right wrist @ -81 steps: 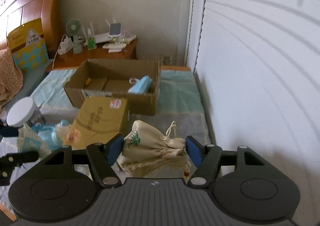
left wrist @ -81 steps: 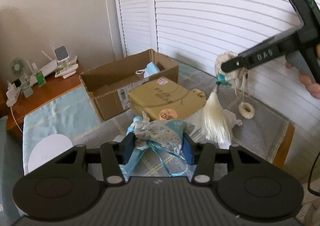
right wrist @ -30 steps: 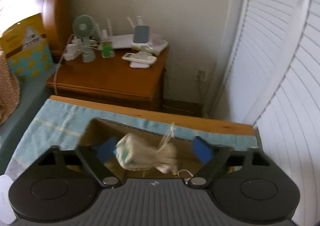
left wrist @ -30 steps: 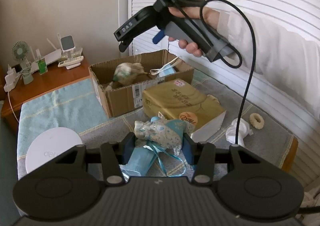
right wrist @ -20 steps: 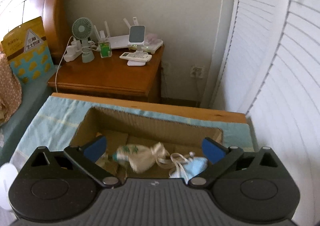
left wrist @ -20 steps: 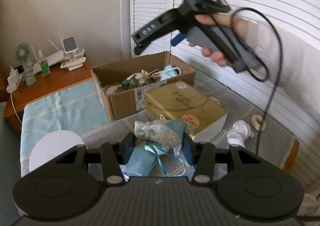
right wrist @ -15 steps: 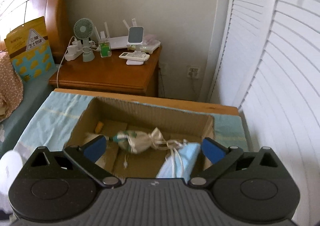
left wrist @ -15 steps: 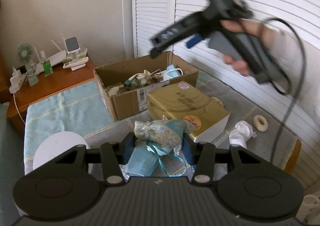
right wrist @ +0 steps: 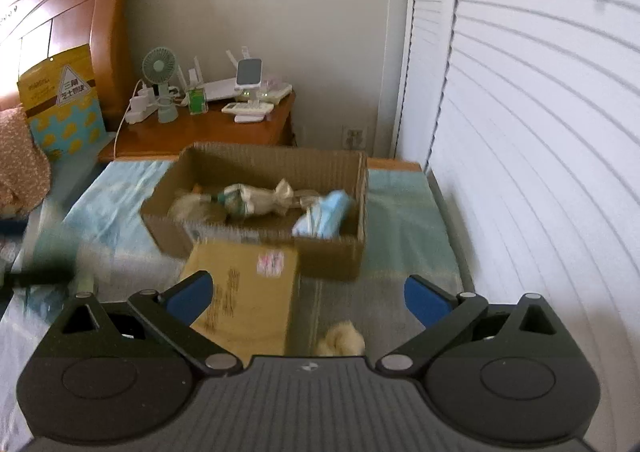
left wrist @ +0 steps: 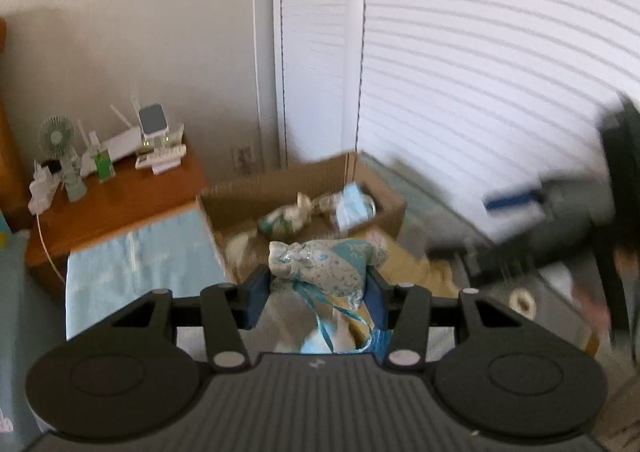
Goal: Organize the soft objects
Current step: 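Carry the blue bundle into the box and open the left gripper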
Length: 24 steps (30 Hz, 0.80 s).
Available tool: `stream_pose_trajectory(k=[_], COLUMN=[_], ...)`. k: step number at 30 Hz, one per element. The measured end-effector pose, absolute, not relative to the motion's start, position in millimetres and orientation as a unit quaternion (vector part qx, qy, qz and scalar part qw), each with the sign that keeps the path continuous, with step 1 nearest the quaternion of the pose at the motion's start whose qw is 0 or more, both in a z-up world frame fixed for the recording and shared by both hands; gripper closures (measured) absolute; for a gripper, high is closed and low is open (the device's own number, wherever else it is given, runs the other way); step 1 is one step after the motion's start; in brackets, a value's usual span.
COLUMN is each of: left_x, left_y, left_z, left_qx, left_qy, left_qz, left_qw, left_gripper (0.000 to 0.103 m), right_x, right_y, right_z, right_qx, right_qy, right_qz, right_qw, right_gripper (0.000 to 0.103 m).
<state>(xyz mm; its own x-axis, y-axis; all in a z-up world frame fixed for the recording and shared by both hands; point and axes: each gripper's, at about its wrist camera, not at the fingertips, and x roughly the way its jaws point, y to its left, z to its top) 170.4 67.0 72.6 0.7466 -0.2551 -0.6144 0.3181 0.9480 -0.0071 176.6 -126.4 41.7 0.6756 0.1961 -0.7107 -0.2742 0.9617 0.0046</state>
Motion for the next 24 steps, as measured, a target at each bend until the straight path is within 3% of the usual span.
stream_pose_trajectory(k=[11, 24], left_x=[257.6, 322.7], left_y=[33.5, 30.0], left_z=[103.1, 35.1], left_qx=[0.025, -0.019], left_qy=[0.303, 0.402], left_qz=[-0.14, -0.087], left_qw=[0.942, 0.911], left_gripper=[0.054, 0.054], right_x=[157.1, 157.8], right_y=[-144.8, -154.0], right_z=[38.3, 34.3], right_qx=[-0.035, -0.032], right_qy=[0.378, 0.382], right_qz=[0.143, 0.15], right_qw=[0.914, 0.911], right_gripper=[0.0, 0.0])
